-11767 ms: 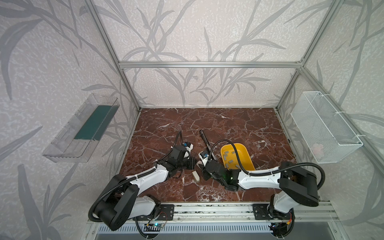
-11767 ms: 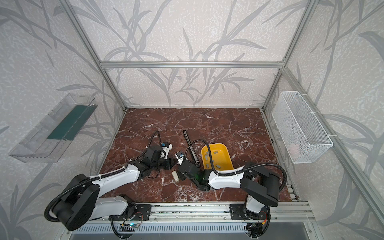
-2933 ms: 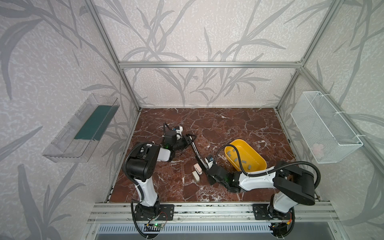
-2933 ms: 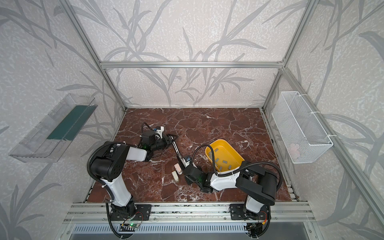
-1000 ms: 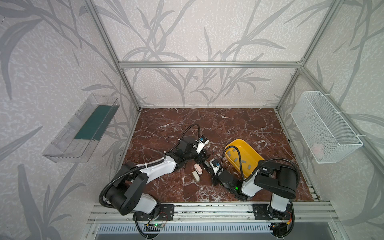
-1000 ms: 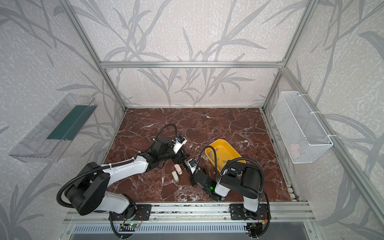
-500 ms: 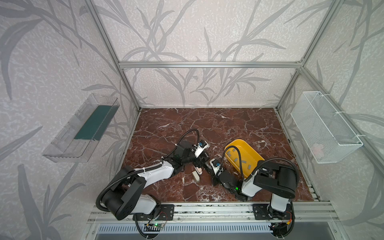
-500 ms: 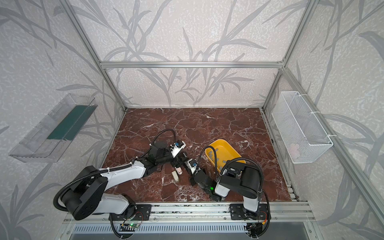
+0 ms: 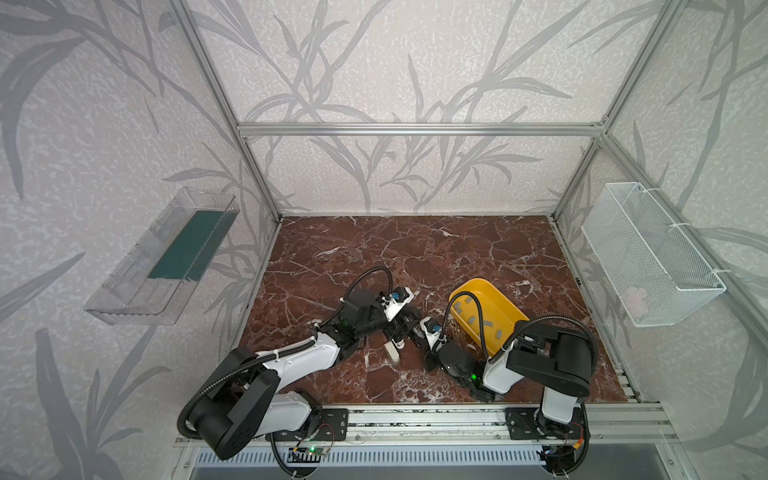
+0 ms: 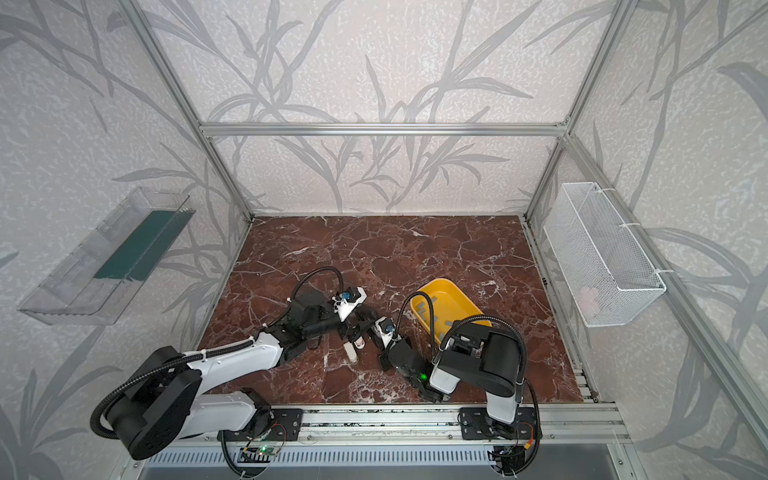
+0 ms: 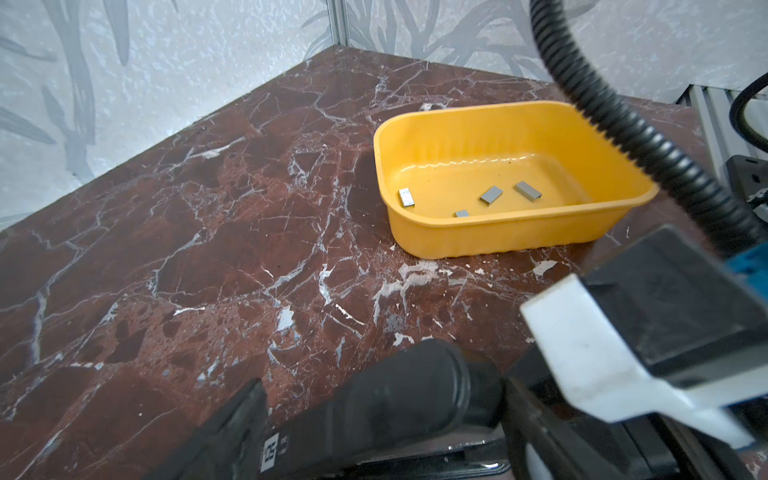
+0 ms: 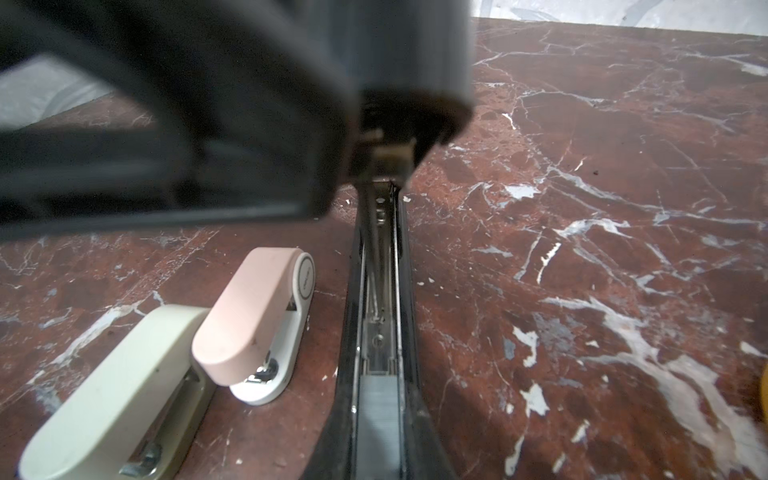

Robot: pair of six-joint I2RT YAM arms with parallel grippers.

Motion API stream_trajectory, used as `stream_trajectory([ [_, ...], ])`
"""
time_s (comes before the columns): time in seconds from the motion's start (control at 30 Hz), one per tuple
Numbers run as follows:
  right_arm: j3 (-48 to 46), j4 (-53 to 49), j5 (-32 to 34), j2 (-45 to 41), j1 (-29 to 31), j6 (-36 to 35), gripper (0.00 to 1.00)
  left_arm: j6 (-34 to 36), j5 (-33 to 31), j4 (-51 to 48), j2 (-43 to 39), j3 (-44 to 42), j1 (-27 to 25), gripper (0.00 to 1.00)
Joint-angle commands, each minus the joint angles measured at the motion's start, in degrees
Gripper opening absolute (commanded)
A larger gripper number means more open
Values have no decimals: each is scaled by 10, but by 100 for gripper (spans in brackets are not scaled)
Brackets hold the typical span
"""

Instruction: Load the staples into the stapler

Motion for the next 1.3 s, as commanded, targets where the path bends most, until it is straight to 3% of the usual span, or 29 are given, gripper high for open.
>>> stream_trajectory([
  [0.0,4,4,2,3,2,3,4,-6,-19,60,-29,-15,1,88],
  [0.2,6,-1,3,2,2,3,21,-28,-18,105,-54,-37,0,88],
  [0.4,7,-10,1,-4,3,4,24,-35,-38,97,-44,-28,1,88],
  [0.53,5,-39,7,-35,10,3,40,-46,-79,83,-35,-17,2,88],
  [0.63,0,-68,17,-72,14,2,45,-66,-125,55,-21,3,1,87],
  [0.8,-4,-134,34,-164,29,0,45,-112,-198,10,4,35,1,86],
  [1.0,26,-270,37,-264,38,10,38,-154,-212,-7,9,43,1,82],
  [1.13,74,-348,43,-264,38,13,31,-209,-245,-42,8,46,1,79],
  [1.27,97,-370,54,-238,37,16,29,-252,-268,-45,16,44,1,73],
])
